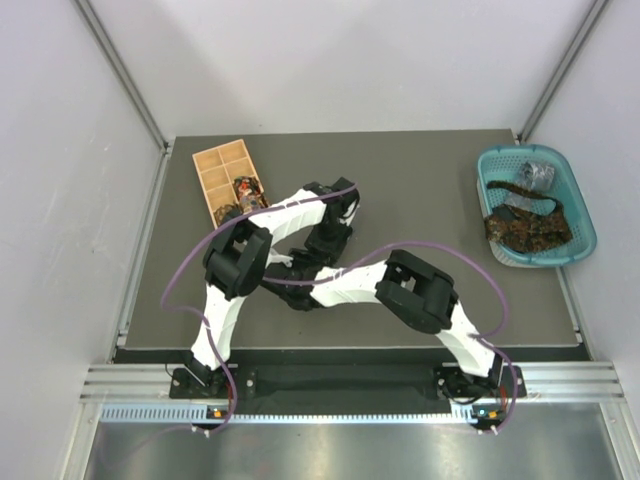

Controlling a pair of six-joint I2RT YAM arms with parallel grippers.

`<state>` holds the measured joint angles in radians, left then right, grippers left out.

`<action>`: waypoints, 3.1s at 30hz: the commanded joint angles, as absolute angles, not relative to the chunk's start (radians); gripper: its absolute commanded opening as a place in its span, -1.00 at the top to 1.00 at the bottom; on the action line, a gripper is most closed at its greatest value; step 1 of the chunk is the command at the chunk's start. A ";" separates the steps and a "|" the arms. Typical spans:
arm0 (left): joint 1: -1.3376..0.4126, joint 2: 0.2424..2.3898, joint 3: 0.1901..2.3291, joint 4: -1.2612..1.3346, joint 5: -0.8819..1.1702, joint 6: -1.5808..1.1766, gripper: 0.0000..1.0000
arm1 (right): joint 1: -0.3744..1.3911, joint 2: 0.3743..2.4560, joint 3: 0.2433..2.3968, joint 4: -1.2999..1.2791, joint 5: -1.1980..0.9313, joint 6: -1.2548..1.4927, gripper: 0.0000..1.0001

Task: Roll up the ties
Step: Roll the tie

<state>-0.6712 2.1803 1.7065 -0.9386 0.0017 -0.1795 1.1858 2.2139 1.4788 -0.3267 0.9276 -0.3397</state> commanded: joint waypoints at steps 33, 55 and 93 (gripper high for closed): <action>-0.652 2.077 1.532 -0.853 -0.043 -0.199 0.33 | 0.651 1.196 0.738 0.017 0.266 0.363 -0.06; -0.657 2.034 1.540 -0.721 -0.090 -0.275 -0.67 | 0.597 1.226 0.710 0.034 0.193 0.364 -0.04; -0.744 2.171 1.370 -0.509 0.052 -0.078 0.10 | 0.442 1.175 0.591 0.097 0.172 0.405 -0.04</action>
